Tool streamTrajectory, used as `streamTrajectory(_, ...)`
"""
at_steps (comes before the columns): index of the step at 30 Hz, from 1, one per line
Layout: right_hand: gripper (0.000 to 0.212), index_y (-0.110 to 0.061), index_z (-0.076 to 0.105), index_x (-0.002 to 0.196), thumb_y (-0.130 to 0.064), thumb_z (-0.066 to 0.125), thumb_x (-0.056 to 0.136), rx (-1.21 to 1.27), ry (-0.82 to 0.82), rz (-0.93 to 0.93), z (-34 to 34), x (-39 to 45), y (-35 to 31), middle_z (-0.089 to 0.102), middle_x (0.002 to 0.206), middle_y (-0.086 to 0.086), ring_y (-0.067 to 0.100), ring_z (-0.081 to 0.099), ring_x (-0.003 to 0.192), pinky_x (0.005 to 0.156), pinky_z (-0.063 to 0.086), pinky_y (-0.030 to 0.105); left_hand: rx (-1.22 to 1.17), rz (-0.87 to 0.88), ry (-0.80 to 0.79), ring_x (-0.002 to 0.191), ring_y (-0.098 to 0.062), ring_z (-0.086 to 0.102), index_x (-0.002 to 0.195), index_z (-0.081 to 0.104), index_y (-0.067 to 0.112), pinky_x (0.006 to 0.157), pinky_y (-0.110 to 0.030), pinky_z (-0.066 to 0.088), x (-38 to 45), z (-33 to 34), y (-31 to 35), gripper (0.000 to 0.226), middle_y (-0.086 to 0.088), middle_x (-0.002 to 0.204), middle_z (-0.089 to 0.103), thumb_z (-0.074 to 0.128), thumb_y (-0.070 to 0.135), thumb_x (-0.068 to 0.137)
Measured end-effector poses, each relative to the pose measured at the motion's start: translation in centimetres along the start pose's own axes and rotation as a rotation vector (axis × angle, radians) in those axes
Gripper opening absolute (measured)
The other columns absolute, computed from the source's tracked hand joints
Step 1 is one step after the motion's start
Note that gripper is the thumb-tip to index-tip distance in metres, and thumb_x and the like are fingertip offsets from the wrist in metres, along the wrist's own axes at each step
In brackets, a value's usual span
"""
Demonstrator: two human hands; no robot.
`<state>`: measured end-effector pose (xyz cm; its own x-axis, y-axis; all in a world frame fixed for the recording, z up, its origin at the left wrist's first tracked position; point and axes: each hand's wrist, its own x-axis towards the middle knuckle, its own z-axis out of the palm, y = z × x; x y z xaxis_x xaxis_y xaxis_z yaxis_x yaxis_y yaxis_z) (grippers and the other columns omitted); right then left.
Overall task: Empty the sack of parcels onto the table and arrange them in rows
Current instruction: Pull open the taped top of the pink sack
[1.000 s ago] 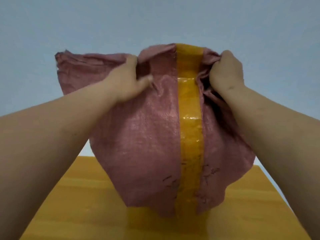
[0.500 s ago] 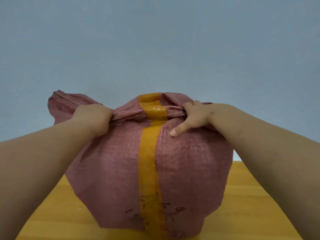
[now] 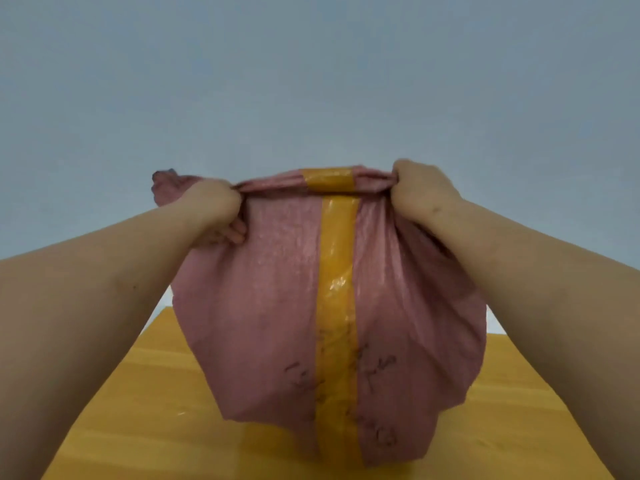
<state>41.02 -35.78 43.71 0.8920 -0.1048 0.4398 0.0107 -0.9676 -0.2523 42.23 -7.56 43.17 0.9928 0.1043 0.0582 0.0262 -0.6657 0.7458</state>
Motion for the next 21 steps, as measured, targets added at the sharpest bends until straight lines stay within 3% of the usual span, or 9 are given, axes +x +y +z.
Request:
streamTrajectory(3,0.025,-0.006,0.054,0.109,-0.006,0.038,0.090,0.285,0.281,0.110,-2.5,1.0,-0.7,0.062,0.115,0.024,0.041,0.056,0.109,0.085,0.042,0.037,-0.287,0.246,0.162,0.064,-0.025,0.068,0.109,0.060,0.004,0.067,-0.035,0.060,0.6,-0.3,2.3,0.030,-0.023,0.090,0.070,0.032,0.009,0.098)
streamTrajectory(5,0.024,-0.008,0.051,0.108,-0.006,0.036,0.090,0.378,0.356,0.121,-2.6,1.1,-0.9,0.062,0.113,0.022,0.039,0.057,0.106,0.083,0.041,0.039,-0.141,0.394,0.205,0.090,-0.030,0.069,0.114,0.063,0.011,0.091,-0.041,0.055,0.9,0.2,2.5,0.033,-0.018,0.107,0.070,0.037,0.017,0.096)
streamTrajectory(8,0.013,-0.012,0.049,0.101,-0.008,0.039,0.094,0.180,0.102,0.070,-0.4,1.0,0.7,0.062,0.117,0.026,0.042,0.056,0.110,0.084,0.041,0.039,0.310,0.442,0.061,0.118,-0.033,0.056,0.134,0.053,0.015,0.097,-0.032,0.040,1.4,2.3,0.2,0.035,-0.013,0.130,0.061,0.047,0.028,0.102)
streamTrajectory(11,0.012,-0.010,0.051,0.101,-0.008,0.042,0.094,0.067,-0.020,0.105,0.6,1.2,3.2,0.060,0.119,0.027,0.042,0.055,0.112,0.084,0.041,0.037,0.433,0.473,-0.094,0.122,-0.030,0.054,0.147,0.037,0.018,0.097,-0.032,0.040,2.3,3.4,-2.3,0.072,-0.009,0.138,0.055,0.071,0.027,0.085)
streamTrajectory(13,0.020,-0.007,0.055,0.112,-0.014,0.048,0.095,0.018,-0.105,0.097,0.6,1.2,3.9,0.059,0.125,0.024,0.039,0.054,0.115,0.081,0.037,0.032,0.472,0.510,-0.091,0.124,-0.029,0.051,0.150,0.034,0.018,0.102,-0.034,0.041,3.2,3.4,-3.5,0.095,-0.010,0.139,0.051,0.081,0.026,0.068)
streamTrajectory(16,0.065,-0.014,0.053,0.136,-0.050,0.069,0.084,0.049,-0.414,0.107,0.5,0.4,3.4,0.053,0.141,0.013,0.030,0.052,0.125,0.092,0.037,0.029,0.495,0.413,0.030,0.131,-0.035,0.039,0.154,0.025,0.019,0.110,-0.044,0.037,4.0,3.4,-4.2,0.112,-0.017,0.141,0.035,0.088,0.029,0.063)
streamTrajectory(18,0.106,-0.021,0.048,0.144,-0.078,0.073,0.058,0.126,-0.658,0.163,0.5,0.3,3.1,0.048,0.146,0.004,0.026,0.050,0.129,0.104,0.038,0.036,0.482,0.362,0.101,0.134,-0.039,0.035,0.157,0.015,0.018,0.112,-0.046,0.036,4.3,3.5,-4.3,0.120,-0.018,0.149,0.022,0.089,0.028,0.064)
streamTrajectory(20,0.129,-0.020,0.042,0.145,-0.083,0.076,0.038,0.017,-0.752,0.126,0.9,0.4,2.9,0.048,0.144,0.002,0.026,0.050,0.128,0.108,0.039,0.041,0.432,0.339,0.162,0.138,-0.041,0.032,0.159,0.004,0.018,0.115,-0.046,0.033,4.6,3.4,-4.6,0.127,-0.014,0.156,0.009,0.090,0.024,0.064)
streamTrajectory(21,0.126,-0.018,0.042,0.143,-0.080,0.079,0.039,-0.076,-0.741,0.093,1.4,0.3,2.8,0.051,0.140,0.003,0.027,0.052,0.124,0.107,0.041,0.043,0.389,0.318,0.187,0.140,-0.040,0.030,0.159,-0.001,0.020,0.116,-0.045,0.032,4.7,3.2,-4.9,0.131,-0.013,0.158,0.004,0.090,0.023,0.064)
